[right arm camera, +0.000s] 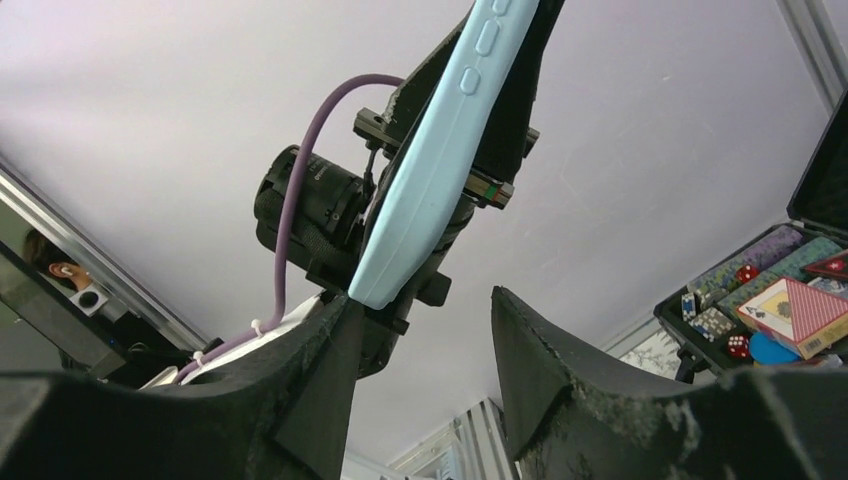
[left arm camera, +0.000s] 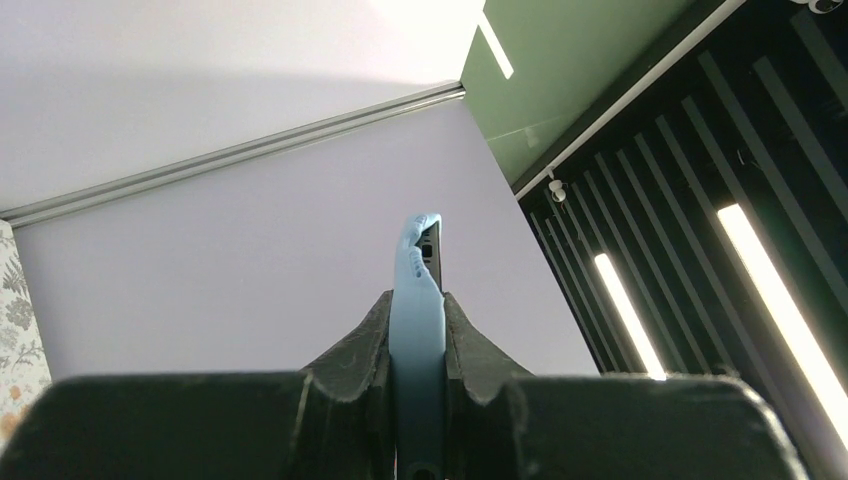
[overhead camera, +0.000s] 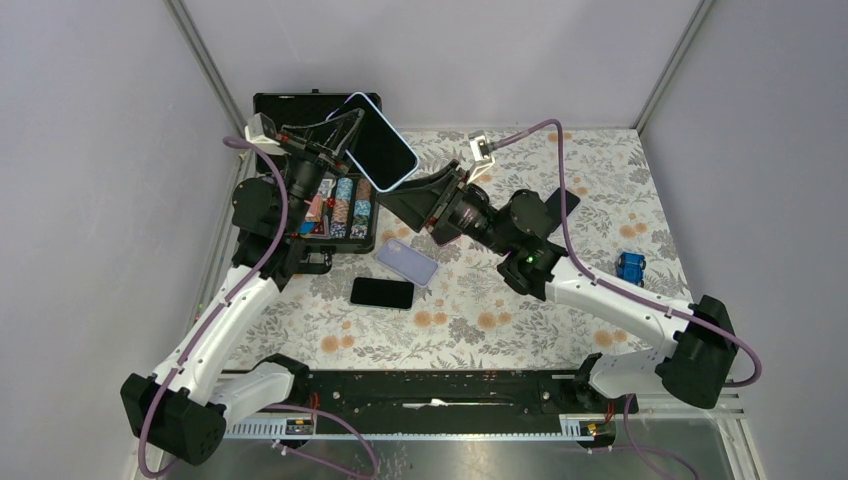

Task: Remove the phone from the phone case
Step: Remove the phone case from the phone.

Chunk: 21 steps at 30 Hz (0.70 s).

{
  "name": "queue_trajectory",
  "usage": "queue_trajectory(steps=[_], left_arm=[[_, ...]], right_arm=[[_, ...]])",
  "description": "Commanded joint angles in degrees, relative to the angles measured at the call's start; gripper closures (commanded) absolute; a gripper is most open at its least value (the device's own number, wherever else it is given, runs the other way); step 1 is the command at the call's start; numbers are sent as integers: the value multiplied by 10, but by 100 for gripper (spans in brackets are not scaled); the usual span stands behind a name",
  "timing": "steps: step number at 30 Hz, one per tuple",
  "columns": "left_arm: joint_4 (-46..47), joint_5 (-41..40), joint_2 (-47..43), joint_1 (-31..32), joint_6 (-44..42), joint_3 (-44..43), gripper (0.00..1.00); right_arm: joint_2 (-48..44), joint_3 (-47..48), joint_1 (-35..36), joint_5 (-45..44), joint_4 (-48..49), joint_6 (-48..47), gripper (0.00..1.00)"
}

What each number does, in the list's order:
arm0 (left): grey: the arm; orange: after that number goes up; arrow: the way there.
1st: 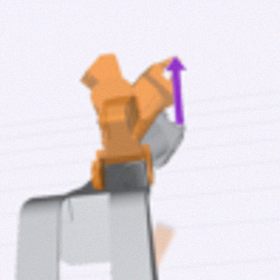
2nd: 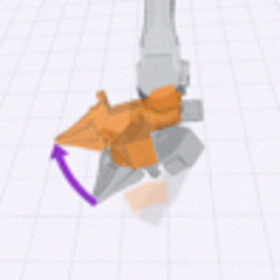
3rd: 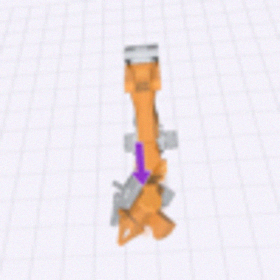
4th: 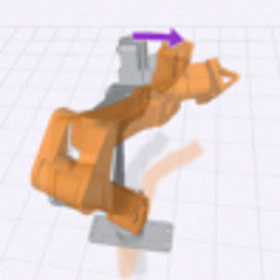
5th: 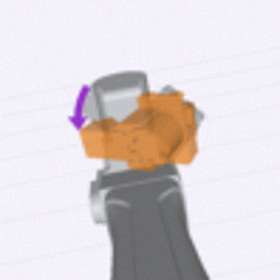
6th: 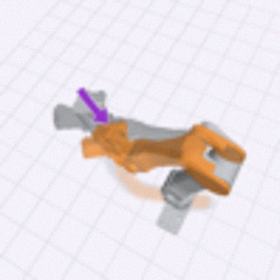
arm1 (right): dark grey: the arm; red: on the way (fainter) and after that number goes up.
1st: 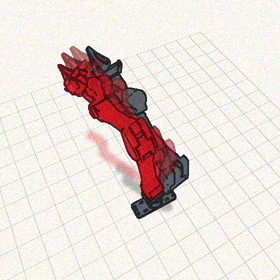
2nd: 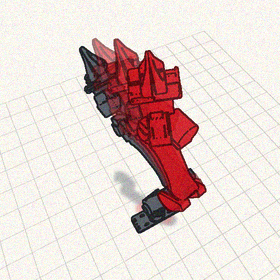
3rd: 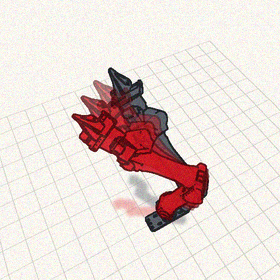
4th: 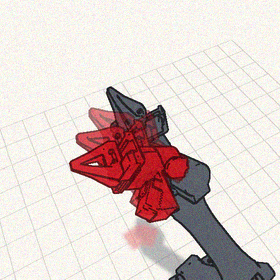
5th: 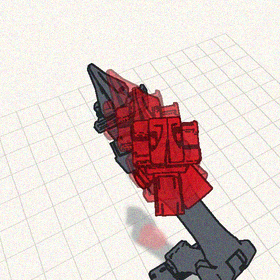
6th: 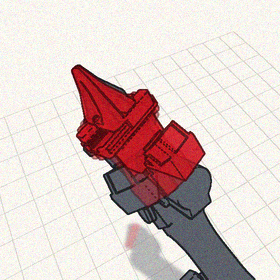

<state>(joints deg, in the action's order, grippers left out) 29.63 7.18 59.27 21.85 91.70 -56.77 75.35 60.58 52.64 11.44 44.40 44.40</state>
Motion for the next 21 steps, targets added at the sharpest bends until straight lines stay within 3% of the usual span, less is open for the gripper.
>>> queue_trajectory(steps=[1,9,12,17,21], left_arm=[[52,-16,-13,0,14,-8,100],[55,-19,-13,0,16,-4,100],[56,-19,-14,-1,19,-1,100],[55,-20,-19,0,20,4,100],[50,-23,-26,0,28,8,100]], right_arm=[[7,16,3,-38,76,0,44],[-11,3,3,-16,78,-37,31],[-8,11,3,-19,70,-31,32],[-6,34,2,-16,27,-28,52],[-1,39,2,1,7,-31,63]])
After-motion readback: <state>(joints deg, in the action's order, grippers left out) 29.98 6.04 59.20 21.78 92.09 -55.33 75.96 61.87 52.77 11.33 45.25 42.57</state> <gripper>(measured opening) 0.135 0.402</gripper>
